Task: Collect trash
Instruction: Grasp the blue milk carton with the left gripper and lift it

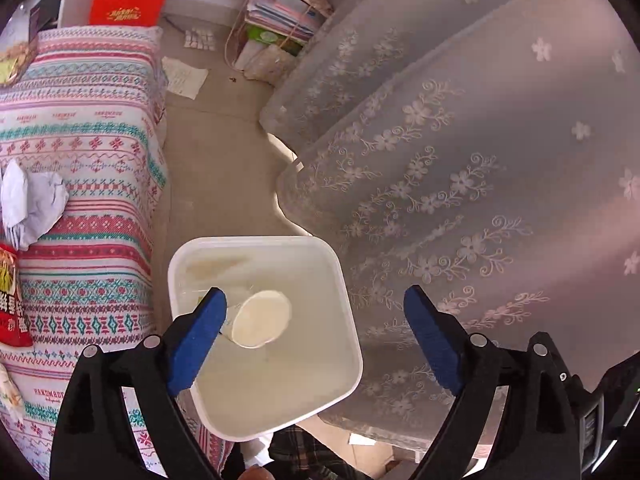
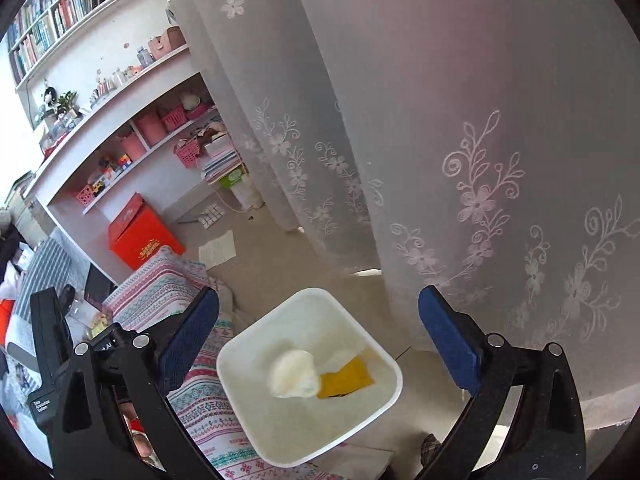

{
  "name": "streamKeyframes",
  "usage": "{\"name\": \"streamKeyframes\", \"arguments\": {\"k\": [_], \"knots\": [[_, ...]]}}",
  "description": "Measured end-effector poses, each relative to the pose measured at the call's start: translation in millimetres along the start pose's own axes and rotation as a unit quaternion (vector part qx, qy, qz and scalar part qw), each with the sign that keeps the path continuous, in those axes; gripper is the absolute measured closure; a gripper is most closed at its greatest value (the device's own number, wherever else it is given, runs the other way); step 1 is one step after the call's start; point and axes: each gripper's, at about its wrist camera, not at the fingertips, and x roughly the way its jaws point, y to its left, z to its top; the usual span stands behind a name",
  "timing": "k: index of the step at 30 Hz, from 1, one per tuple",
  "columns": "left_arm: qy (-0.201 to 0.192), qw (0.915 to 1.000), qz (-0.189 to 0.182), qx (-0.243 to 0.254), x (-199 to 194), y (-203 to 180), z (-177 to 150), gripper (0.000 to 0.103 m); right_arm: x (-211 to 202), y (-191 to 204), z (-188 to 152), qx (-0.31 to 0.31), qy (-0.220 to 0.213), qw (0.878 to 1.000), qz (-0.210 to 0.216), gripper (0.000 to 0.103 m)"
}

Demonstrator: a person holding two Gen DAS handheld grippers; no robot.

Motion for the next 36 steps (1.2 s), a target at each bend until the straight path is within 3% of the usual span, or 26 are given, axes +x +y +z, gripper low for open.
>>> {"name": "streamKeyframes", "arguments": {"k": [4,11,22,28,33,36], "knots": [[-0.028,0.9996,0.006,0.009,-47,18,1,0.015,-8,19,-3,-0.015,-0.006,0.999,0.051,0.007],[-0.097,0.9911,0.088,0.027,-143,73,-12,0.015,-11,86,-23,-0.110,-0.006,0.991,0.081,0.007],[-0.120,0.9701,0.193,-0.085,-236,224,-35,0.015,-7,192,-75,-0.238,0.034,0.962,0.128,0.007],[-0.127,0.9568,0.194,-0.175,-251,300,-39,0.015,0,234,-105,-0.296,0.050,0.945,0.127,0.007],[-0.118,0.9600,0.129,-0.219,-244,331,-35,0.019,9,256,-117,-0.309,0.063,0.940,0.128,0.007],[-0.116,0.9599,0.130,-0.220,-236,334,-24,0.025,16,268,-122,-0.312,0.072,0.939,0.125,0.007]]}}
